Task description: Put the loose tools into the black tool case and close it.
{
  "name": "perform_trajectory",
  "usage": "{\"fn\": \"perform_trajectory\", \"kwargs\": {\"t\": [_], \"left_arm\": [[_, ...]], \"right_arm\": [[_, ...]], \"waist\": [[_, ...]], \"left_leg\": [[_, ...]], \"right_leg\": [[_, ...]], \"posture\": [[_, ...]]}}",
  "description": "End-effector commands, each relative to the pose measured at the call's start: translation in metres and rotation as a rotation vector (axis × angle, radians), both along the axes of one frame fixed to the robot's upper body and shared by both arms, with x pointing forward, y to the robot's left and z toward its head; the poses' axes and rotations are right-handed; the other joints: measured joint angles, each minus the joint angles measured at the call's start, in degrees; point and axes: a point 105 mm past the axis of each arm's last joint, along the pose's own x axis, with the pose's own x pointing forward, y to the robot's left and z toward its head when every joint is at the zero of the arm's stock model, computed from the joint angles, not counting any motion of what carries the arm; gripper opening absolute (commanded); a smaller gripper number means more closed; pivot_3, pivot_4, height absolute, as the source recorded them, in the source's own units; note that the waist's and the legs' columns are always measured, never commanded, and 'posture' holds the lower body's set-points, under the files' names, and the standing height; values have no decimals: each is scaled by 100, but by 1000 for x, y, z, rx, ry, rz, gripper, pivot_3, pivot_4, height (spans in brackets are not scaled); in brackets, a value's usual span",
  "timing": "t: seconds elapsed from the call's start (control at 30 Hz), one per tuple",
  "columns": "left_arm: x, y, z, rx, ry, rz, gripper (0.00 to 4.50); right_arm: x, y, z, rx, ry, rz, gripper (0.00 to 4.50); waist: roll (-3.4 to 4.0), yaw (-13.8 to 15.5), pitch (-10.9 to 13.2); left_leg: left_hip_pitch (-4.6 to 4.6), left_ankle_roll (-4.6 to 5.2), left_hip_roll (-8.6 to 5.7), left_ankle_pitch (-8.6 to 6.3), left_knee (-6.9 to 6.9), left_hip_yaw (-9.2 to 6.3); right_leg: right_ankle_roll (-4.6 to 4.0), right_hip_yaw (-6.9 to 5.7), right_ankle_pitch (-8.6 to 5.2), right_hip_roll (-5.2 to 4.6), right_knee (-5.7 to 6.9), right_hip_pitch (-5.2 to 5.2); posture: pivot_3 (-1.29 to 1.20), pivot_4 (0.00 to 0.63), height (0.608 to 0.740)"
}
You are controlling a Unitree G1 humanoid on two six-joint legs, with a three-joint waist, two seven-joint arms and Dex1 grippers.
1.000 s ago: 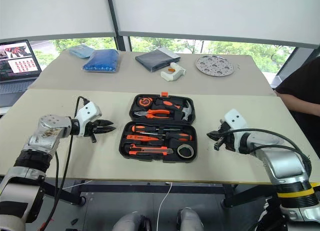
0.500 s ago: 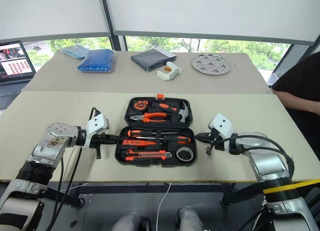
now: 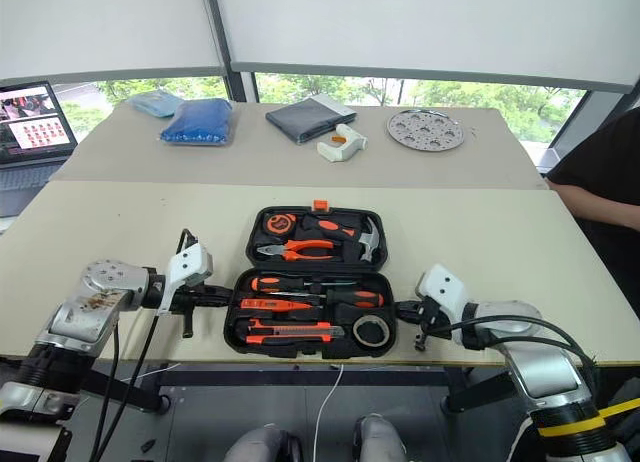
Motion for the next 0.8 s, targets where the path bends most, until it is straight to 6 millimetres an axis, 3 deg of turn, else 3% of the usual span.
{"fn": "perform_trajectory", "kwargs": {"t": [0.03, 0.17, 0.3, 0.37, 0.43, 0.67, 0.73, 0.8], "left_arm": [[21, 38, 6, 43, -20, 174, 565], [49, 59, 29, -132, 101, 412, 1921], [85, 44, 56, -286, 147, 582, 3287], [96, 32, 61, -356, 201, 619, 4112], [102, 15, 65, -395, 242, 617, 4500], [109, -10, 53, -320, 241, 571, 4500], [109, -11, 44, -296, 241, 579, 4500], [110, -10, 39, -285, 230, 588, 3967]], "right_arm": [[10, -21, 20, -19, -49, -91, 584], [31, -33, 52, 42, -69, -182, 1889], [59, -18, 76, 158, -46, -247, 3201], [76, -11, 75, 192, -19, -301, 3962], [88, 1, 74, 207, 11, -319, 4481], [121, 12, 65, 227, 93, -431, 4481], [130, 4, 54, 189, 110, -504, 3972], [135, -1, 49, 180, 125, -552, 3338]], "waist": [[0, 3, 0], [-3, -6, 2], [-11, -7, 6], [-12, 3, 5], [-12, -5, 5], [-11, -69, 6], [-11, -96, 6], [-11, -100, 6]], "left_leg": [[1, -1, 0, 1, 0, 0], [3, -9, 0, 7, 5, 0], [7, -13, -1, 23, 13, -5], [6, -12, -2, 28, 12, -6], [5, -11, -4, 30, 13, -5], [-27, -11, -13, 29, 4, 9], [-27, -11, -11, 29, 0, 15], [-25, -12, -11, 29, -2, 18]], "right_leg": [[0, 0, 0, 0, 2, 0], [-8, 0, 10, -6, 23, -4], [-9, 3, 10, -3, 55, -7], [-14, 2, 10, -3, 61, -7], [-19, 1, 9, -3, 68, -6], [-44, -10, 23, 4, 72, -26], [-43, -13, 22, 5, 70, -27], [-42, -15, 22, 3, 74, -26]], "posture": [[0, 150, 718], [0, 150, 718], [0, 150, 718], [0, 150, 718], [0, 150, 718], [0, 150, 718], [0, 150, 718], [0, 150, 718]]}}
